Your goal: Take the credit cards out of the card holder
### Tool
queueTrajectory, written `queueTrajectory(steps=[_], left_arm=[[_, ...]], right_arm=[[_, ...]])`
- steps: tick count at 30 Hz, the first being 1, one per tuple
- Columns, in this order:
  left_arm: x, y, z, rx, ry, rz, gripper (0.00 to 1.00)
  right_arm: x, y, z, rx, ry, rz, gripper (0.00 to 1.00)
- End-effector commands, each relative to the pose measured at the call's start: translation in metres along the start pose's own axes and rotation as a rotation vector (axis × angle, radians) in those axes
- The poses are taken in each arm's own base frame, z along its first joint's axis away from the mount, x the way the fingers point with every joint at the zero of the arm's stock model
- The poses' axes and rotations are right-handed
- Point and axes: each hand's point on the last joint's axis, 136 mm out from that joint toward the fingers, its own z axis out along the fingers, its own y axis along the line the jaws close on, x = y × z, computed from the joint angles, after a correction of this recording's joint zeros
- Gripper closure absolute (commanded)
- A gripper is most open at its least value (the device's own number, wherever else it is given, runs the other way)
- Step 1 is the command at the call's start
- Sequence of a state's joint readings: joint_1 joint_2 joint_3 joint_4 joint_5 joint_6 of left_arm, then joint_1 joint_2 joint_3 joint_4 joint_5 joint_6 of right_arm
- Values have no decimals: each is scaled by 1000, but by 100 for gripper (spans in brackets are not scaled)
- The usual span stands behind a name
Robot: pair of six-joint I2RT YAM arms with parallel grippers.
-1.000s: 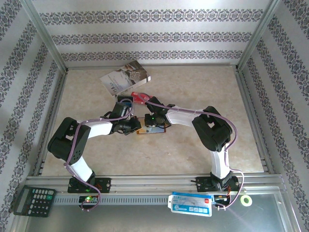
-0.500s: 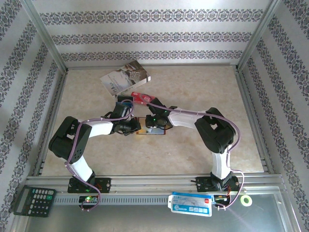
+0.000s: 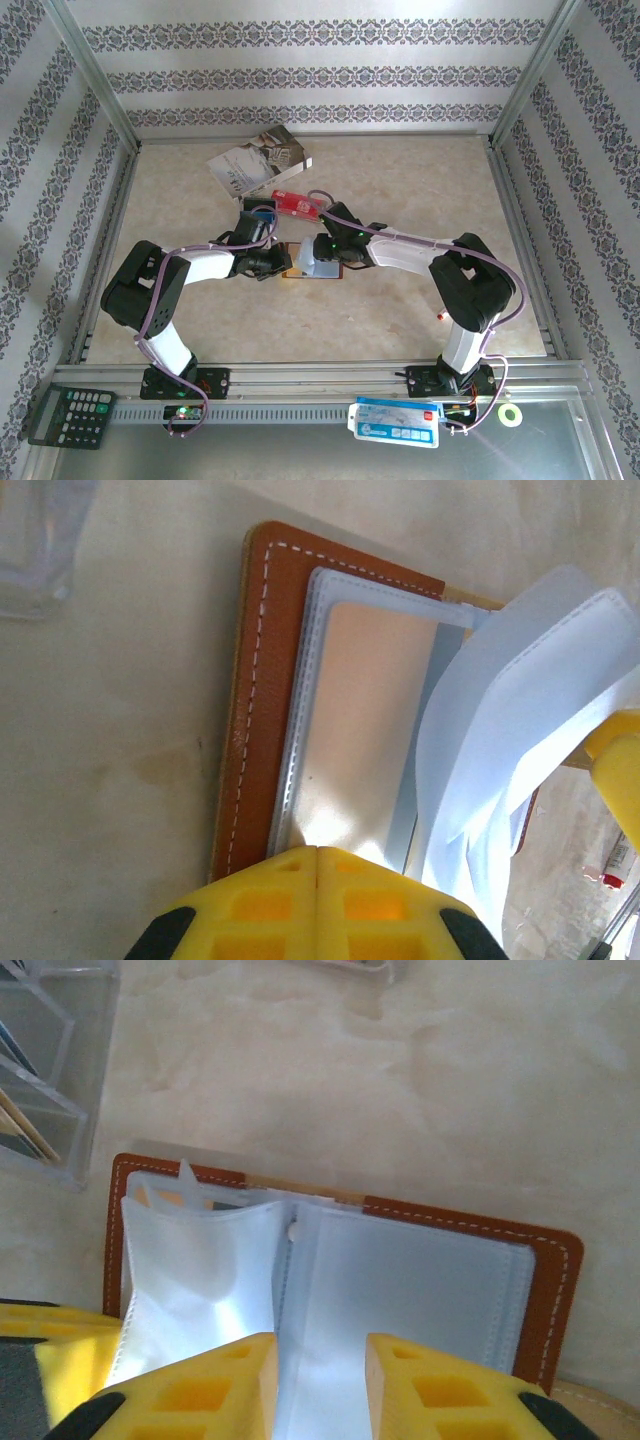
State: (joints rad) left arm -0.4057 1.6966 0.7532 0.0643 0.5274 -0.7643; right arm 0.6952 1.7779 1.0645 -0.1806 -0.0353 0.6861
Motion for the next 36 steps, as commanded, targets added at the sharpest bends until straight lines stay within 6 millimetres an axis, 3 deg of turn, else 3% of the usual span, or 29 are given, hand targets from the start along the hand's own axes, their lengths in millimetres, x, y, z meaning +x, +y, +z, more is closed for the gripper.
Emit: queueTrajectory(steps=[1,8,11,18,24,32,36], left_arm=[[14,11,5,-44,57,-6,94],[0,-37,-2,167,24,49,85],[-2,-48,-1,221,23,53,84],[-4,-64,4,261,30,70,80],[-2,-77,11,233,44,118,76],[-19,-96,22,236,7,162,66],[-26,-83,18,219,-11,118,61]], right_arm=[[-8,-1,-6,-10,-32,31,69],[-2,-5,0,-10,-12,65,67],[0,-7,1,-25,-11,86,67],[-3,-15,-5,-13,-46,121,67],[-15,-36,-24,23,-132,183,65],[-23,-53,-46,30,-208,238,60],[-25,-50,-48,1,-200,234,59]])
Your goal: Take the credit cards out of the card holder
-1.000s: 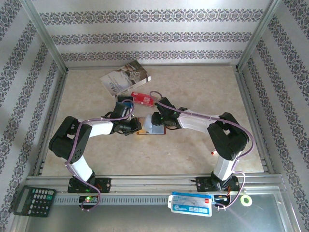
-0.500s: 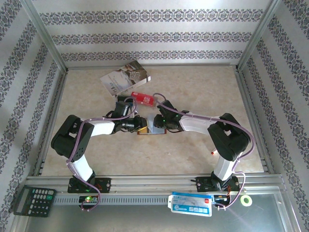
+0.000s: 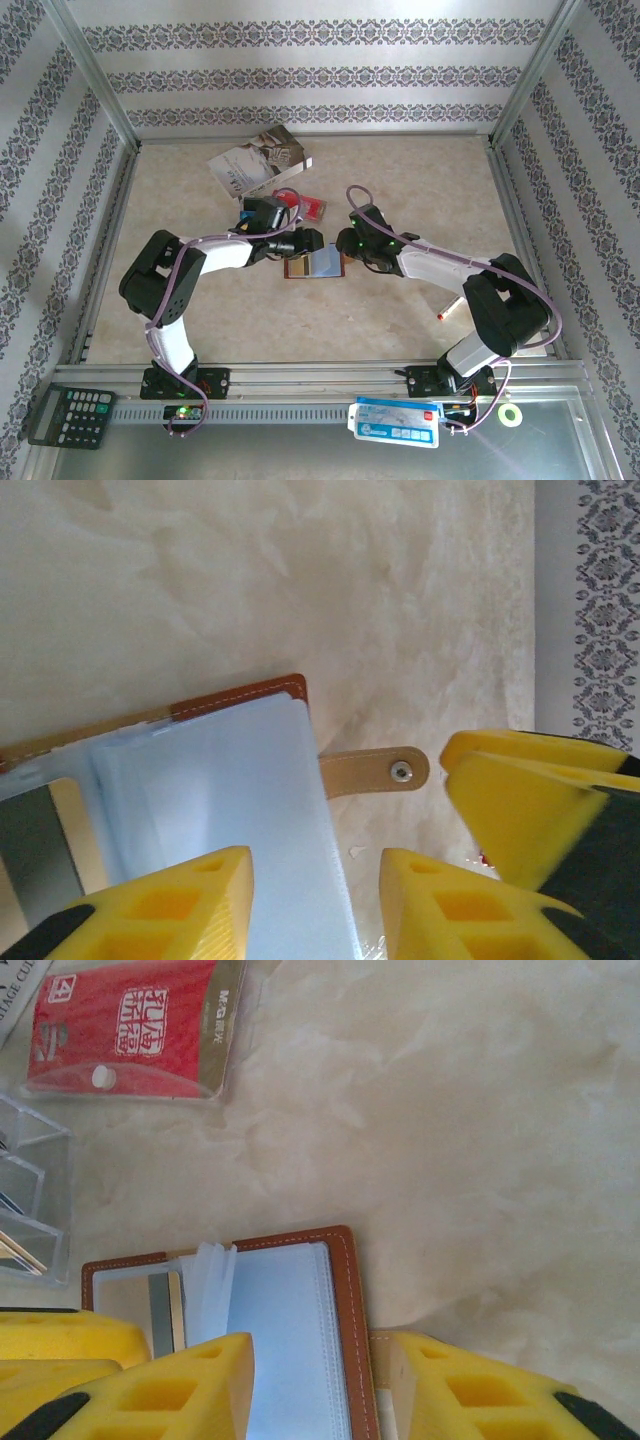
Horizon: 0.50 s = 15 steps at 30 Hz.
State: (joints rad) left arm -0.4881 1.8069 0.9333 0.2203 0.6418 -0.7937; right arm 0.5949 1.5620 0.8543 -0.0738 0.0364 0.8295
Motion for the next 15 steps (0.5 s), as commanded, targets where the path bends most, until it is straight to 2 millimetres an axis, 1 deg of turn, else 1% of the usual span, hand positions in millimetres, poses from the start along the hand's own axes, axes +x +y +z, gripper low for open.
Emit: queueTrajectory(steps=[1,5,6,8,10,12,15], left_arm=[[-4,9,-6,-12,-14,-21,60],[-4,5,-14,-37,3,12,57],[-5,8,-18,-58,-2,16,57],[-10,20,-29,-126,-39,15,57],[-15,33,-41,-182,-75,-8,57],[-19,44,-53,-213,-113,-36,57],[-19,55,-65,-238,-151,-66,55]], right_arm=[[-5,7,-6,-45,-16,3,59],[-7,35,-9,-153,7,-31,59],[-7,42,-10,-170,9,-41,59],[-6,57,-11,-203,23,-73,60],[0,67,-9,-216,50,-96,61],[9,76,-2,-230,87,-103,62],[22,81,14,-229,148,-79,65]])
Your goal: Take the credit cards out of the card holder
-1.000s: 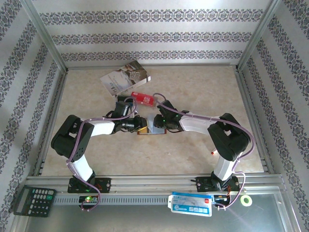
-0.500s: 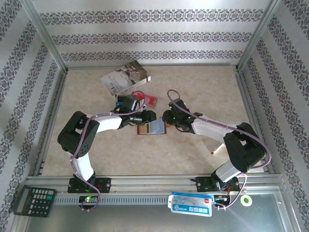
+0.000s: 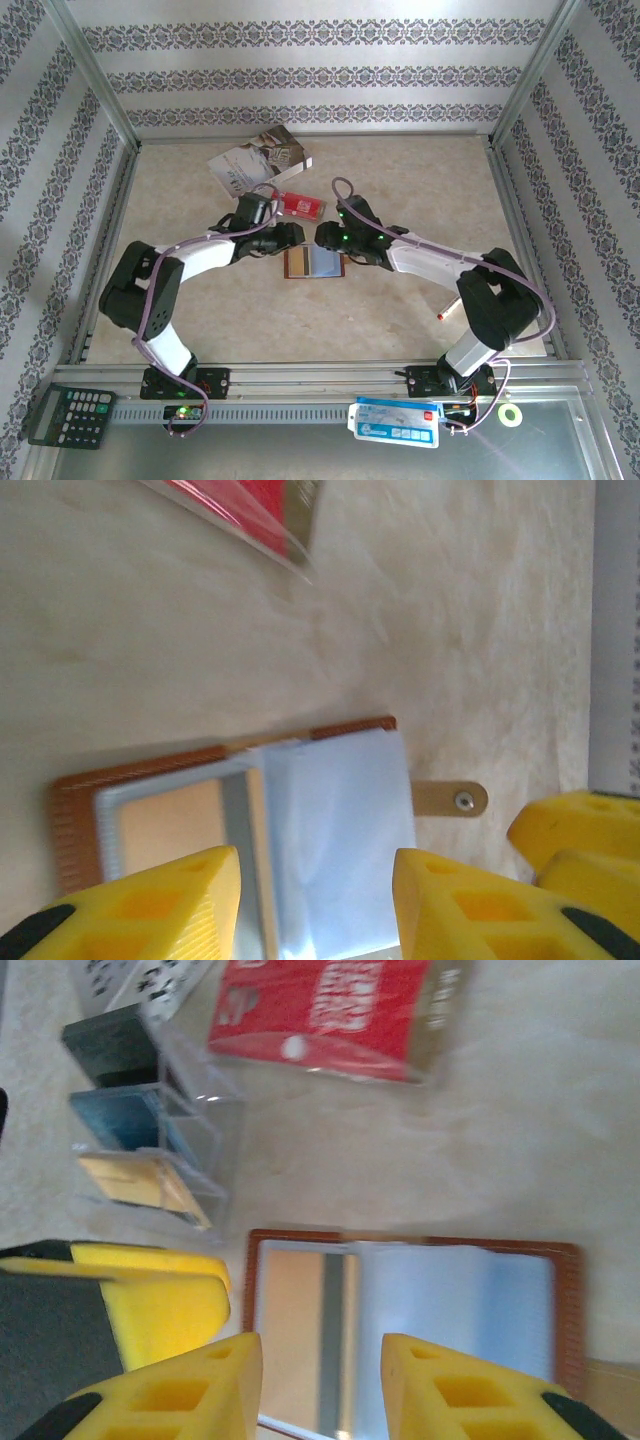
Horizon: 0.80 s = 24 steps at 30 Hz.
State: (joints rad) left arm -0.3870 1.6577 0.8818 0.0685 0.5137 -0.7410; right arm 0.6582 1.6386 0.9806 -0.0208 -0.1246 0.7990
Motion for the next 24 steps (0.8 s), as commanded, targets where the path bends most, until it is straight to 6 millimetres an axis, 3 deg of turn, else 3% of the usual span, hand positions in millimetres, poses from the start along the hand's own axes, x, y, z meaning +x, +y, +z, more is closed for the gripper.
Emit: queueTrajectory(steps=[1,7,15,19,24], left_arm=[[3,26,-12,-90,-26,-34,55],[10,29,-12,-96,3,-33,55],[21,28,-2,-85,70,-27,57],[23,28,2,-91,86,-15,58],[26,26,3,-103,105,5,58]], right_arm=[[17,5,20,-18,85,21,66],[34,-8,42,15,165,67,68],[45,-65,39,227,174,117,68],[47,-61,42,209,204,118,69],[29,-31,36,105,161,77,69]])
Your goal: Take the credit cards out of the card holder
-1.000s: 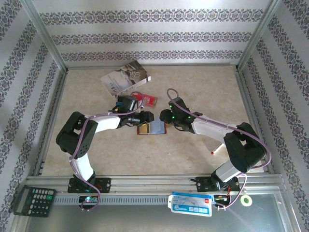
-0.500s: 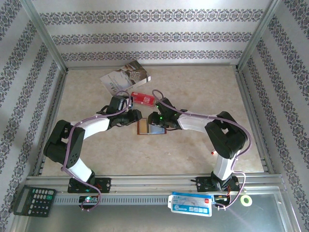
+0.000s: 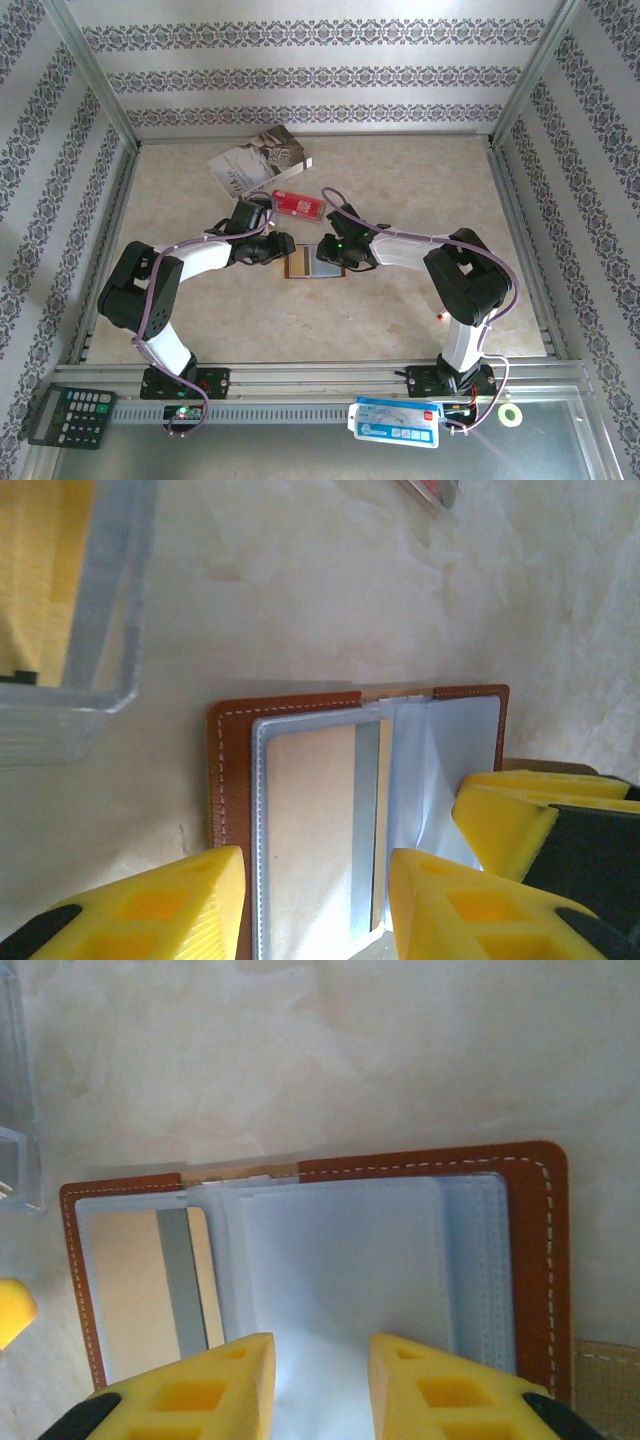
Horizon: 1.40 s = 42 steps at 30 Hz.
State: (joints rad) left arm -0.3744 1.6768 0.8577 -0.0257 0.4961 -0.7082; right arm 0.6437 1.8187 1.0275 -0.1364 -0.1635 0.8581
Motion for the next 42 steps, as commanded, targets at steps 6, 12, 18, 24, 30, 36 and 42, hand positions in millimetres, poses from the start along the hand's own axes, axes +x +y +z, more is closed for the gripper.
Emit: queueTrajectory(steps=[6,12,18,24,30,36,42], left_arm=[[5,0,-1,-82,19,63,63],[10,3,1,-135,21,83,69],[12,2,7,-133,38,85,77],[12,1,11,-131,46,87,82],[14,4,14,-141,56,85,83],[13,4,15,-152,61,82,85],[14,5,17,-161,75,79,86]], right_arm=[[-12,44,-12,-127,-16,-71,72],[-2,44,4,-144,36,-39,80],[0,47,9,-154,58,-40,84],[3,44,16,-146,77,-30,84],[3,43,20,-144,84,-25,85],[4,37,23,-121,82,-15,87],[3,31,23,-104,78,-5,85]])
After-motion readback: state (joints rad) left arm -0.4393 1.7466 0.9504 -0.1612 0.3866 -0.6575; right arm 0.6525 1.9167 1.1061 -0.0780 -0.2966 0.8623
